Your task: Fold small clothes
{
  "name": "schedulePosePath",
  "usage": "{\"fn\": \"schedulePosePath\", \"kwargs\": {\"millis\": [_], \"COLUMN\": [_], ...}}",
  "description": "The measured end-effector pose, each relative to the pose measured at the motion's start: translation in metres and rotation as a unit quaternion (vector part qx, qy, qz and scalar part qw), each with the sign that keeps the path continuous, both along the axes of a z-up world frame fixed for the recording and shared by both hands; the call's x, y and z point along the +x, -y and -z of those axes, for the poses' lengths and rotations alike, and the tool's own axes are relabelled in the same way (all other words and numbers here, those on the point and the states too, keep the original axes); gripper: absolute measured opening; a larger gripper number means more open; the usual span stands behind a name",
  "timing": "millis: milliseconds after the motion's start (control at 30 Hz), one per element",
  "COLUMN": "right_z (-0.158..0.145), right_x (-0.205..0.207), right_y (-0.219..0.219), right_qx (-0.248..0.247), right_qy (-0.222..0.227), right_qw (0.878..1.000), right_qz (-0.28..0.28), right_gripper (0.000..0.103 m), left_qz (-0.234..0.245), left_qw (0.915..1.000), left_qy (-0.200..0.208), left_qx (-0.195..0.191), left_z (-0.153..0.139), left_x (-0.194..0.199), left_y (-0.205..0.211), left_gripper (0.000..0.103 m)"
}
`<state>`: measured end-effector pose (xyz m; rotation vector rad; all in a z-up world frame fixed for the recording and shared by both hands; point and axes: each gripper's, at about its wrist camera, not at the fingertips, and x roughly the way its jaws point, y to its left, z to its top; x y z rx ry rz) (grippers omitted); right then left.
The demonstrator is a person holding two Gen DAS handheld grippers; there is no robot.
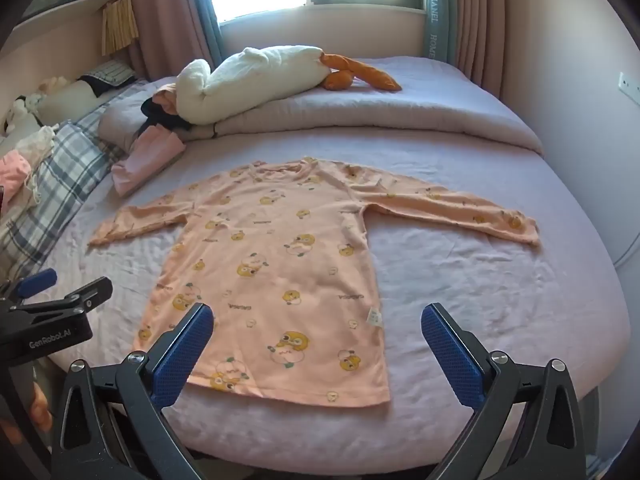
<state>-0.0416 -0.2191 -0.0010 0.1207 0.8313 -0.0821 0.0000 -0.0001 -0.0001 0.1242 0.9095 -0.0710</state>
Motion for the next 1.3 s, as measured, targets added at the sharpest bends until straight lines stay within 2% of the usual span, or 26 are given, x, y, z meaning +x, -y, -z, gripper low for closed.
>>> {"fn": "schedulePosePath", "kwargs": {"millis": [200, 533, 1300], "right_z": [0.004, 0.007, 0.013], "right_x": [0.000, 0.000, 0.001], "right_y": [-0.001, -0.001, -0.002], "right_qx": [0.002, -0.003, 0.001], "right_qy": [0.001, -0.005, -0.008], "right_qw": [1.000, 1.000, 1.000], "right_qz": [-0.003, -0.003, -0.001], "right_gripper": [0.103, 0.103, 0.103], "left_qz": [-0.002, -0.003, 0.006], "left_qw": [1.0000, 0.9999, 0.9997], "left_qy": [0.001, -0.012, -0.020], "left_qx": [0.005, -0.006, -0.012], "left_z": [0.001, 0.024, 0.014], "left_x": [-0.001, -0.005, 0.000], "left_y": [0.003, 0.014, 0.010], "left_gripper": [0.103, 0.103, 0.103]}}
